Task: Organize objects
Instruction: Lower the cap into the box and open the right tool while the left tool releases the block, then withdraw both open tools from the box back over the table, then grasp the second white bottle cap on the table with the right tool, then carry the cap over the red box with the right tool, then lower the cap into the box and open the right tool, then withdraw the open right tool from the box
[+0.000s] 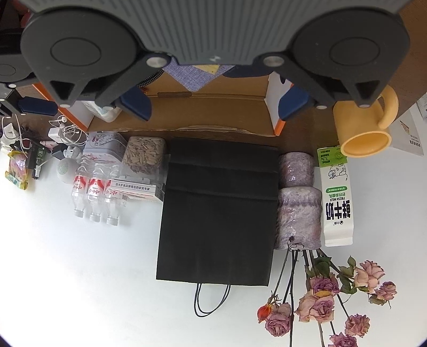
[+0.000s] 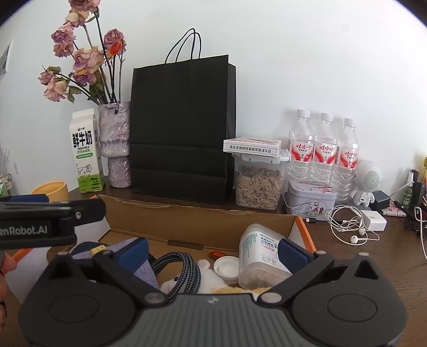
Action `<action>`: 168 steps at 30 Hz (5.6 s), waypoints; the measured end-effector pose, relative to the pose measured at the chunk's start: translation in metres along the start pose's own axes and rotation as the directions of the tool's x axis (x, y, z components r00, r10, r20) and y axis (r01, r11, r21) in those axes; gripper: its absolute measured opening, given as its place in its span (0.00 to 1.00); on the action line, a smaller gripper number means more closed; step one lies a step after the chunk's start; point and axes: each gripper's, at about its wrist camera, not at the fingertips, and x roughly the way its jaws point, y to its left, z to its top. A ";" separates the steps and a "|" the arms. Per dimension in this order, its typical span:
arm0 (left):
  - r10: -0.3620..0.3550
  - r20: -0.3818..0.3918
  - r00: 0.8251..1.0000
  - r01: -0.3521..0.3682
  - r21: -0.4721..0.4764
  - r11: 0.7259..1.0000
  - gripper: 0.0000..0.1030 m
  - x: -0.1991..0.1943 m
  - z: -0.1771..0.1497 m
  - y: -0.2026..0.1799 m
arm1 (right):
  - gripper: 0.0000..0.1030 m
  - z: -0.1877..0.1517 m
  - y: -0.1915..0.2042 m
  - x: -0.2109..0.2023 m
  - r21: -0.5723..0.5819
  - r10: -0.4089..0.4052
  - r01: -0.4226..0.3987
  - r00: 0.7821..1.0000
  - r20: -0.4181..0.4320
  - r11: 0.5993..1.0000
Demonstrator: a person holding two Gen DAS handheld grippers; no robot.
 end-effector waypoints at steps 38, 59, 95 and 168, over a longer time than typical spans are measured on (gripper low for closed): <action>-0.054 -0.044 0.998 0.055 0.027 0.998 1.00 -0.107 -0.078 0.011 | 1.00 -0.079 0.023 -0.116 -0.046 -0.009 0.007 0.999 -0.043 0.999; -0.053 -0.160 0.986 0.055 0.010 0.998 1.00 -0.113 -0.104 0.022 | 0.54 -0.109 0.034 -0.107 -0.018 0.075 -0.081 0.971 -0.225 0.997; -0.073 -0.057 0.996 0.073 -0.008 0.997 1.00 -0.114 -0.053 0.017 | 0.26 -0.050 0.034 -0.130 -0.045 0.082 -0.078 0.993 0.088 0.996; -0.024 -0.157 0.987 0.032 0.046 0.998 1.00 -0.180 -0.052 0.018 | 1.00 -0.049 0.032 -0.193 0.012 0.003 -0.003 0.998 -0.060 1.000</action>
